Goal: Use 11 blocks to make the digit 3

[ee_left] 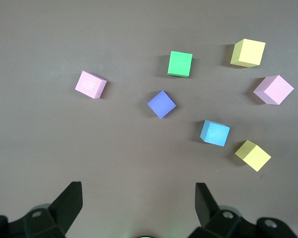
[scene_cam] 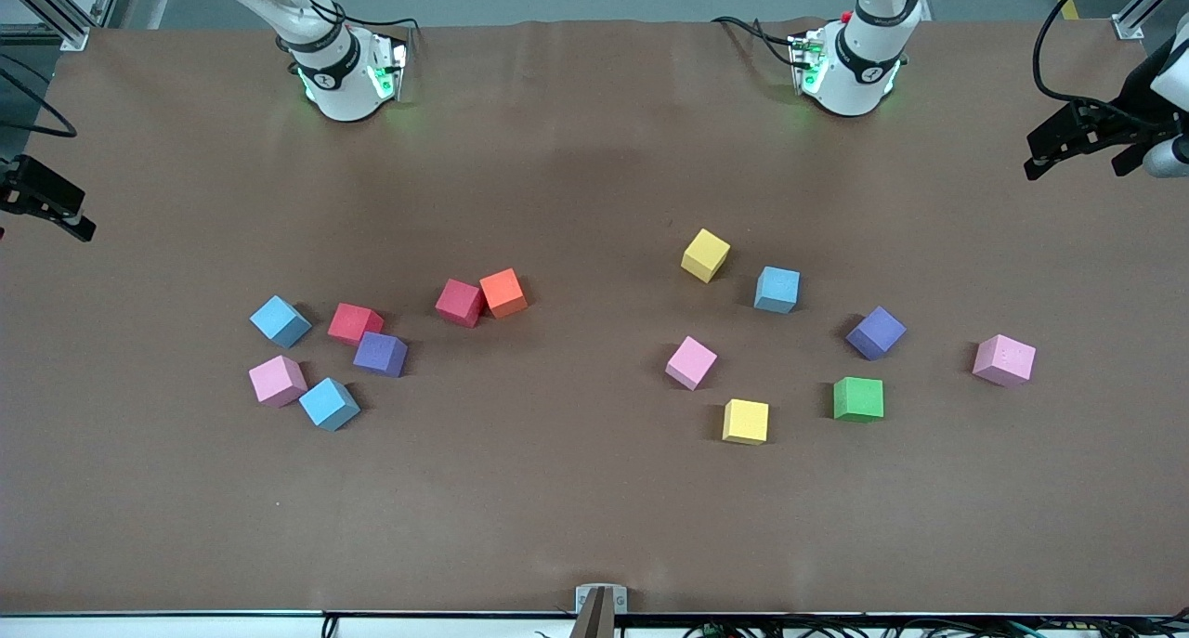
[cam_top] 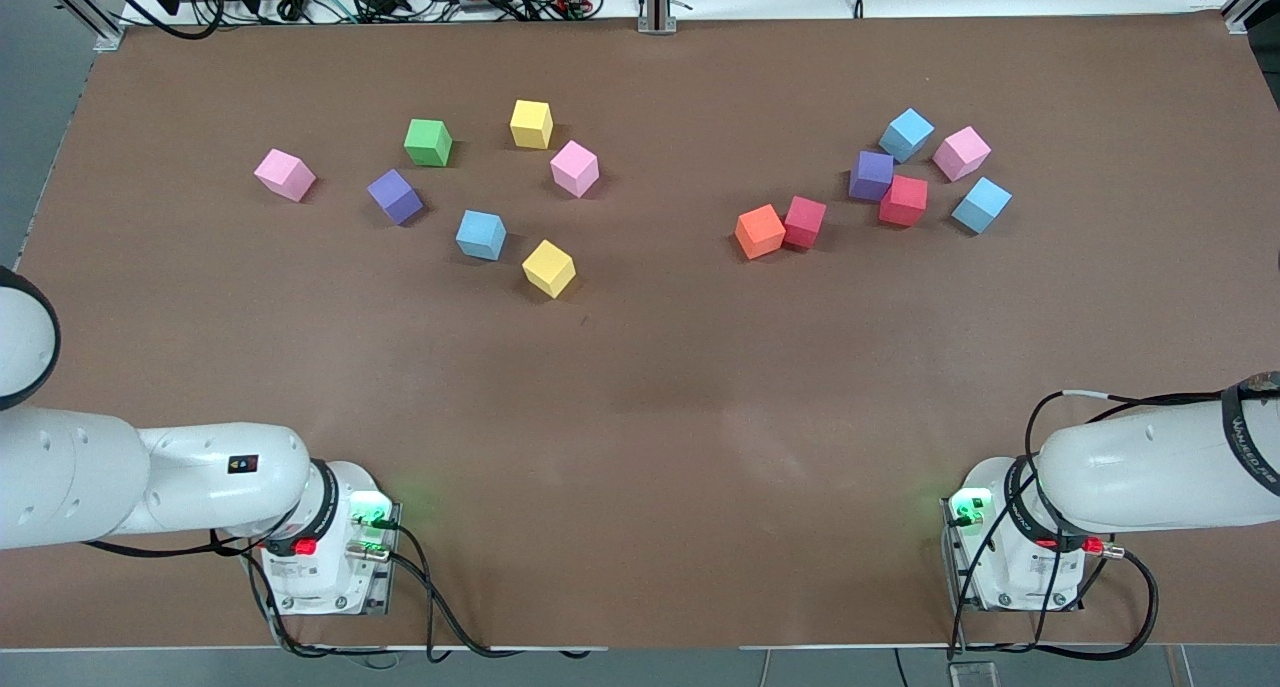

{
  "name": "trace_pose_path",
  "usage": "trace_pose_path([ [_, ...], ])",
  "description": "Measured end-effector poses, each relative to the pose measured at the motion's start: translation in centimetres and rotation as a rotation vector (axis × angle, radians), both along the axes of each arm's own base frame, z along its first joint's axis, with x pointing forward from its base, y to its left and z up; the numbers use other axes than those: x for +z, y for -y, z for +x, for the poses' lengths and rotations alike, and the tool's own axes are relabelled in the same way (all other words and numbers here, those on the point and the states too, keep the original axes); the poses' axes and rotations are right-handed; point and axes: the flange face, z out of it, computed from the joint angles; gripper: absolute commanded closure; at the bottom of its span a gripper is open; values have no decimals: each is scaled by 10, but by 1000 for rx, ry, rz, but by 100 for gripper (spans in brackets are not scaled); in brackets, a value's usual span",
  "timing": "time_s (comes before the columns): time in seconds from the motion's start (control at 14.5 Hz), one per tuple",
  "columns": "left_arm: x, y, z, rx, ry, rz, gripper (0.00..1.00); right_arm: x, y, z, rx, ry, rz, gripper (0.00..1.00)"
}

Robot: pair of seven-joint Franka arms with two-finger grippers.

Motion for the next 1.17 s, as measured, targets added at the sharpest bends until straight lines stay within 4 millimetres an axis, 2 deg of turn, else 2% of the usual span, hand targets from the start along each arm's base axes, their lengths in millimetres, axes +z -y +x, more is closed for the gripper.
trace_pose_path([
  [0.55,1,1,-2,-2,-17,1,0,1,-1,0,1,1,0,0],
  [0.69,-5,7,2,-14,-30,-4,0,1,-3,0,5,1,1,0],
  [0.83,-21,30,11,-54,-56,-9,0,0,-10,0,18,0,2,0],
  [1.03,-56,78,30,-72,-81,-44,0,-2,-26,2,44,-5,2,0],
  [1.17,-79,113,38,-49,-103,-49,0,-4,-28,4,49,-8,2,0],
])
